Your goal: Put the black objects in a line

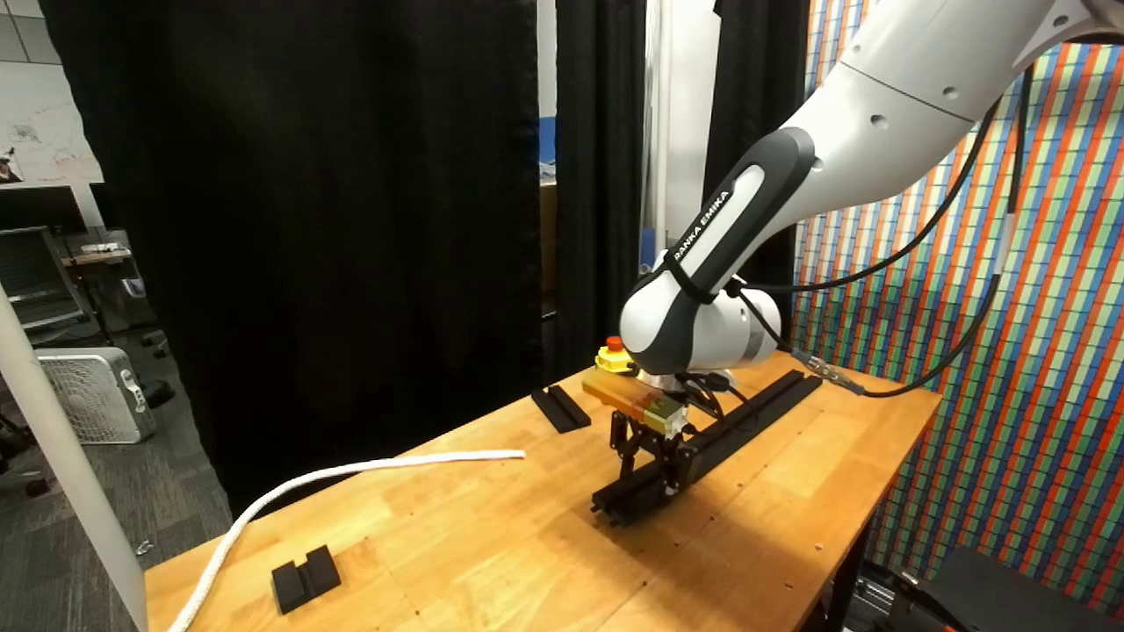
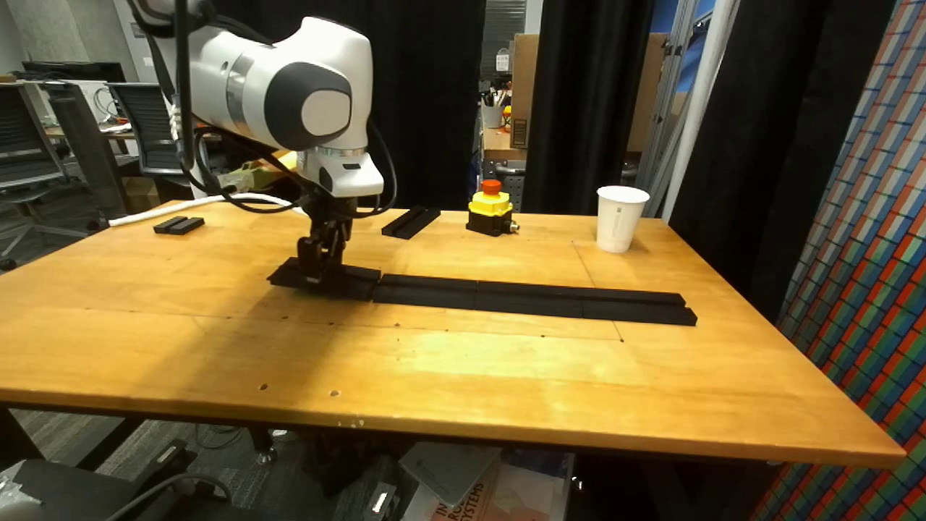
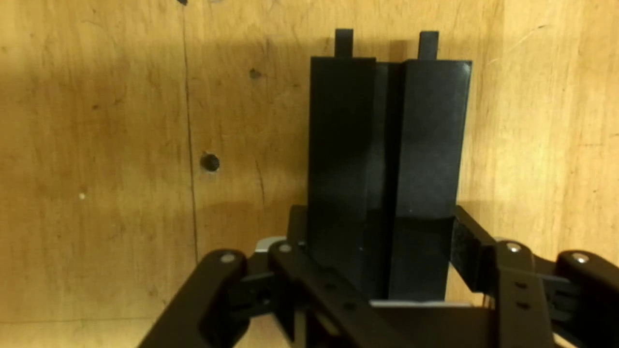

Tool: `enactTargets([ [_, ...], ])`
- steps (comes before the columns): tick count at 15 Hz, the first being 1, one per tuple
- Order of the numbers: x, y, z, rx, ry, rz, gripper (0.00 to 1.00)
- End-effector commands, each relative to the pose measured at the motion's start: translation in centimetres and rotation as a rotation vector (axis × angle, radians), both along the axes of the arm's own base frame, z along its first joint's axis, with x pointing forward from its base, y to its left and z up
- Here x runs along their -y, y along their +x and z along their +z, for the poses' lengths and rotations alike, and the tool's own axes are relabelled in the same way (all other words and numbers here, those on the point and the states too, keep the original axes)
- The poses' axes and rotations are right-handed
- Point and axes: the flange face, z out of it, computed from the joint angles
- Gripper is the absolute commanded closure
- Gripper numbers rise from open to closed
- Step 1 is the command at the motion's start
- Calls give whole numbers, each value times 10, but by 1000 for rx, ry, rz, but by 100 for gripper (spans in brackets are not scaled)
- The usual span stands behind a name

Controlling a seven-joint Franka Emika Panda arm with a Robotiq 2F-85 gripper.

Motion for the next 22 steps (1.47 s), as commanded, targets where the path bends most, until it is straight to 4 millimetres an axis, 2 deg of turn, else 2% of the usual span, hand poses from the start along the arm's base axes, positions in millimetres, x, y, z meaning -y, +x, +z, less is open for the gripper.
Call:
enactTargets([
  [1,7,6,2,-3,18,-1,55],
  [22,17,20,0,-17,27,20,55],
])
